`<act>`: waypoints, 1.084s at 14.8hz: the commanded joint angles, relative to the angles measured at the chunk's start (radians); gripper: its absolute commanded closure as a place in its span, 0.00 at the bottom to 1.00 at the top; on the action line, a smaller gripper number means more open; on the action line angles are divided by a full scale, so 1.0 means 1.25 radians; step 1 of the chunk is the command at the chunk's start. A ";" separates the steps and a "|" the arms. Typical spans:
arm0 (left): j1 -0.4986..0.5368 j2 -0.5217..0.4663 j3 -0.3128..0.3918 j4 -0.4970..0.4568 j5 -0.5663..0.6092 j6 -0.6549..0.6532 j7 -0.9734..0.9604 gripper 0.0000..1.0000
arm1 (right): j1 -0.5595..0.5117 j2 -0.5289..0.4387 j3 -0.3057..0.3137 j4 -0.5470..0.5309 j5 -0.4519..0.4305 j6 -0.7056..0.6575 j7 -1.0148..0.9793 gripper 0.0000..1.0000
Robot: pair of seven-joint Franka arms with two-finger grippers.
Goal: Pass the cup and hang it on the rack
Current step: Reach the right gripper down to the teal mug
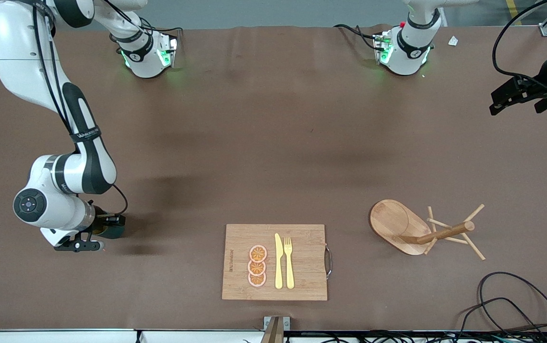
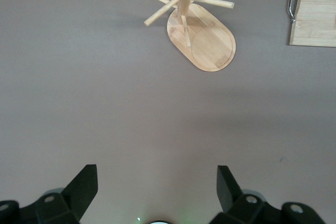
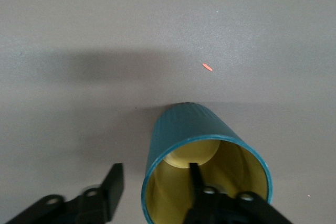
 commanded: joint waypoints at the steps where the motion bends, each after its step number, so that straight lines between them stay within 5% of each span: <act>1: 0.003 -0.001 -0.001 0.006 0.005 -0.009 0.014 0.00 | -0.008 -0.001 0.003 0.009 -0.007 -0.008 -0.008 0.76; 6: 0.003 -0.002 -0.001 0.006 0.005 -0.011 0.015 0.00 | -0.001 -0.005 0.003 0.021 -0.008 -0.007 -0.002 0.97; 10: 0.007 -0.003 -0.001 0.006 0.005 -0.021 0.014 0.00 | 0.089 -0.011 0.007 0.117 0.004 -0.084 0.012 0.97; 16: 0.007 -0.005 -0.001 0.006 0.004 -0.021 0.015 0.00 | 0.317 -0.005 0.043 0.260 0.039 -0.220 0.339 0.96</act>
